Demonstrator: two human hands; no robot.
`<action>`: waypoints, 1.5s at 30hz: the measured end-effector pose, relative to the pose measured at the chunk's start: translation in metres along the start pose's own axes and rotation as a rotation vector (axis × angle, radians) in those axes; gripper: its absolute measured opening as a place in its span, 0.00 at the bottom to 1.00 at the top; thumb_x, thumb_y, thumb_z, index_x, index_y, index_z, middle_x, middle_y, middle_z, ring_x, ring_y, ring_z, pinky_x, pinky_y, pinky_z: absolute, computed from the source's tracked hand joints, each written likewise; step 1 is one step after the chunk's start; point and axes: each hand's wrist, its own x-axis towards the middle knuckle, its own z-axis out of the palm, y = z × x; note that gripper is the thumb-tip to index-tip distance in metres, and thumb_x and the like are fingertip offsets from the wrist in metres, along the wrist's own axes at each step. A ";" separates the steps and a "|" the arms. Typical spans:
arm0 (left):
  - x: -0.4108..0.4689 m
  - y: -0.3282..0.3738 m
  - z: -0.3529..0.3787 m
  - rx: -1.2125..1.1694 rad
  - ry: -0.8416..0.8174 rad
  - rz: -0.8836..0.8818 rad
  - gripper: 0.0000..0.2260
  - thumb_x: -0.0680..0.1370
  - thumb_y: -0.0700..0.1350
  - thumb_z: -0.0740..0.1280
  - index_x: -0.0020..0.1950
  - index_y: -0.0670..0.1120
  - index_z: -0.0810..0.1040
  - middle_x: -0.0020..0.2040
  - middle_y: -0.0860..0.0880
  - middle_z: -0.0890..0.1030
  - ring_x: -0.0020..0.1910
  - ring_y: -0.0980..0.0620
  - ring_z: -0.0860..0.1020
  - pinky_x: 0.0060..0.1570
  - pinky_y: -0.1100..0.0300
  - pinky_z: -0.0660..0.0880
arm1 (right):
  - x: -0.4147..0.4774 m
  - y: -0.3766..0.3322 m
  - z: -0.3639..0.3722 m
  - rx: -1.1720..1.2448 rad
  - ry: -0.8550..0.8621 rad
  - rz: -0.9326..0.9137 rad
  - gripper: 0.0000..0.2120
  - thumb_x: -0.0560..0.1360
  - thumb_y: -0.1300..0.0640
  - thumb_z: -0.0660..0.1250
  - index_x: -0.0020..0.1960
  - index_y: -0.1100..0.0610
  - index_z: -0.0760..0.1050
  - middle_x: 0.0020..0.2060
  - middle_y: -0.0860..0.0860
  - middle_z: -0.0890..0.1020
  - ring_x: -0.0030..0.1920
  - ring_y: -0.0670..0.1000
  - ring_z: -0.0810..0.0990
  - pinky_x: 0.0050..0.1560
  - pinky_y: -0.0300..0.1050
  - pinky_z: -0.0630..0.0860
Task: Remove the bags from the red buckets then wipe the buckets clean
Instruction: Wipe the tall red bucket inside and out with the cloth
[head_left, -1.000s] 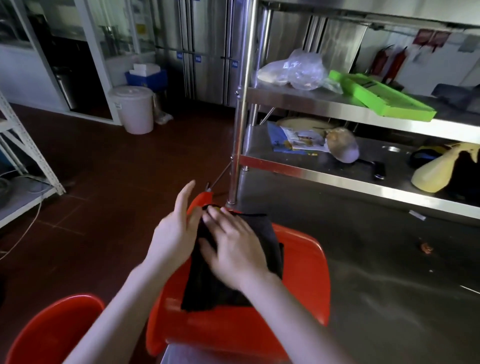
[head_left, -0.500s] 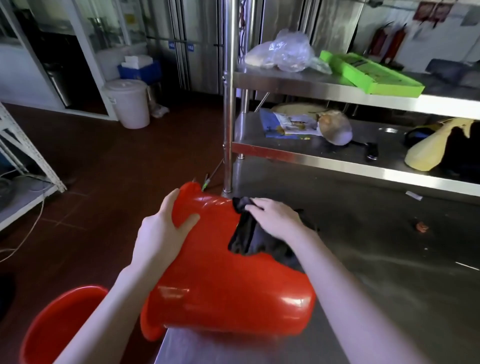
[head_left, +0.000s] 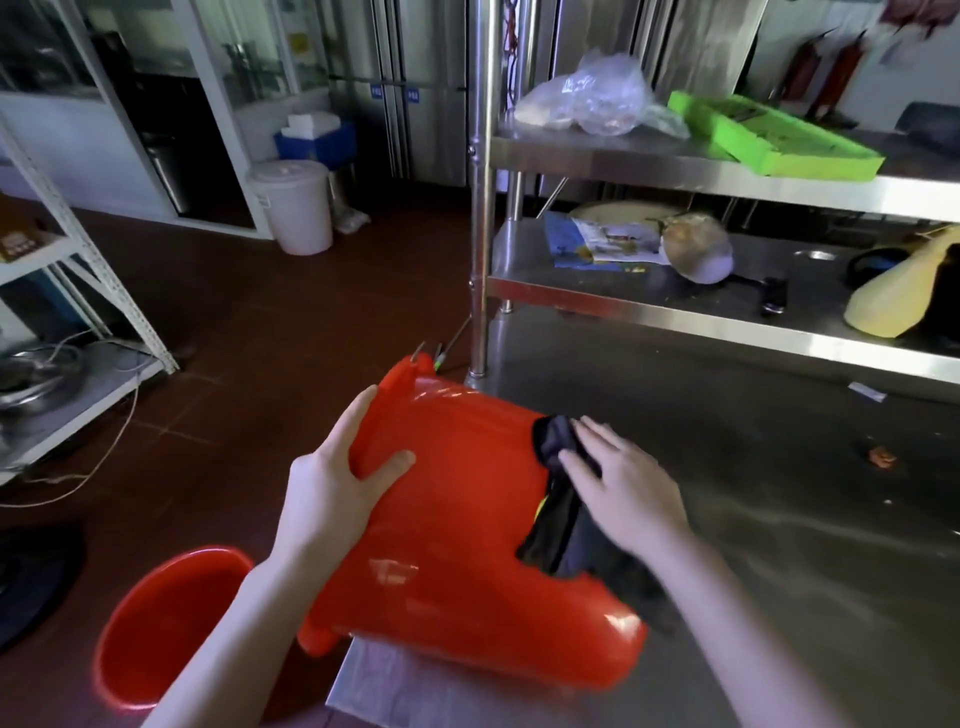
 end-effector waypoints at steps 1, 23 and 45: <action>-0.005 -0.001 0.000 -0.013 0.008 0.014 0.34 0.69 0.59 0.74 0.71 0.71 0.62 0.43 0.68 0.77 0.43 0.76 0.76 0.36 0.82 0.69 | 0.024 0.006 -0.009 0.080 -0.148 0.107 0.22 0.78 0.39 0.55 0.69 0.44 0.72 0.71 0.45 0.71 0.71 0.51 0.70 0.69 0.48 0.67; -0.060 -0.049 -0.013 -0.151 0.055 0.023 0.32 0.72 0.59 0.68 0.74 0.67 0.60 0.46 0.76 0.78 0.36 0.70 0.80 0.34 0.77 0.73 | 0.082 -0.146 0.040 -0.004 -0.291 -0.122 0.26 0.80 0.42 0.50 0.76 0.49 0.62 0.76 0.45 0.63 0.74 0.52 0.64 0.70 0.49 0.62; -0.011 0.009 -0.021 0.177 0.068 0.029 0.28 0.82 0.45 0.56 0.75 0.69 0.48 0.42 0.49 0.77 0.36 0.47 0.77 0.35 0.53 0.74 | 0.086 -0.127 0.028 0.165 -0.509 0.092 0.21 0.78 0.38 0.53 0.65 0.44 0.74 0.69 0.51 0.73 0.68 0.58 0.71 0.66 0.52 0.68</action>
